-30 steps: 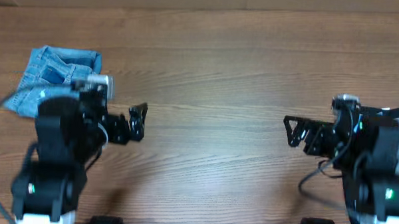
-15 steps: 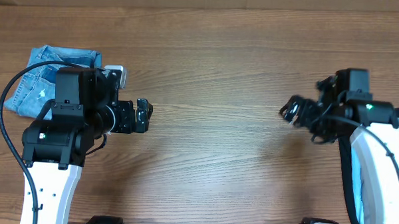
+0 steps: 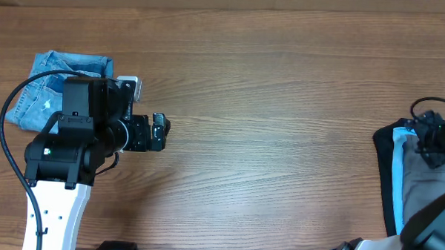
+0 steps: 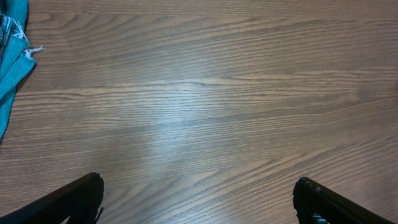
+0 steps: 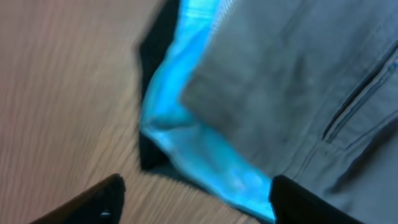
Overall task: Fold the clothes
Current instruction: 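Raise both arms and move the right gripper to the clothes pile, then grasp the grey shorts from the pile with the right gripper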
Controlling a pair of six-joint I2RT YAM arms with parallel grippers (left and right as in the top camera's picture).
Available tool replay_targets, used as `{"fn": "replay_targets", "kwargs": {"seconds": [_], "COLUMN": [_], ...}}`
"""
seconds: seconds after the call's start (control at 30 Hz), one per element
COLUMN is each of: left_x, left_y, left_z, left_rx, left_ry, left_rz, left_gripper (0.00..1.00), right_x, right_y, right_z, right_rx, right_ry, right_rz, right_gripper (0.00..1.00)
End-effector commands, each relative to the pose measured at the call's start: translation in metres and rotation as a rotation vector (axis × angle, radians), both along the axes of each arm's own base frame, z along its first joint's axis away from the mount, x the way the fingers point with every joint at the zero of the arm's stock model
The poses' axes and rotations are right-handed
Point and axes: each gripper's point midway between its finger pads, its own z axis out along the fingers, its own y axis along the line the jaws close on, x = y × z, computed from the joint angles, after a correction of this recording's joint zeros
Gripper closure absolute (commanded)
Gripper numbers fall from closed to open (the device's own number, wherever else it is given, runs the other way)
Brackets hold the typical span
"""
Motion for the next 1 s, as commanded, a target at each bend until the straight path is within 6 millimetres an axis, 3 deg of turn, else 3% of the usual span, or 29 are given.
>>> {"fn": "replay_targets", "kwargs": {"seconds": [0.0, 0.03, 0.27, 0.37, 0.73, 0.83, 0.97], "left_x": [0.003, 0.003, 0.003, 0.003, 0.001, 0.001, 0.002], "left_y": [-0.001, -0.001, -0.001, -0.001, -0.001, -0.001, -0.001], "left_z": [0.009, 0.009, 0.009, 0.009, 0.008, 0.008, 0.008], "left_rx": [0.019, 0.019, 0.020, 0.020, 0.020, 0.021, 0.040], "left_ry": [-0.035, -0.034, -0.035, -0.035, -0.027, -0.027, -0.040], "left_rz": [-0.027, -0.027, -0.027, -0.027, -0.027, -0.028, -0.057], "left_gripper": [0.00, 0.00, 0.00, 0.00, 0.00, 0.00, 0.00], "right_x": [0.004, 0.000, -0.004, -0.004, -0.022, -0.022, -0.014], "right_y": [-0.005, -0.007, -0.021, -0.020, -0.028, -0.026, -0.004], "right_z": [-0.016, -0.026, -0.032, -0.035, -0.037, -0.037, -0.047], "right_rx": [0.012, 0.004, -0.058, -0.053, -0.096, -0.093, -0.091], "right_ry": [0.033, 0.075, 0.116, 0.121, 0.203, 0.206, 0.235], "right_rz": [-0.007, -0.008, -0.024, -0.023, -0.045, -0.038, 0.086], "right_gripper": [0.29, 0.38, 0.34, 0.39, 0.41, 0.43, 0.43]}}
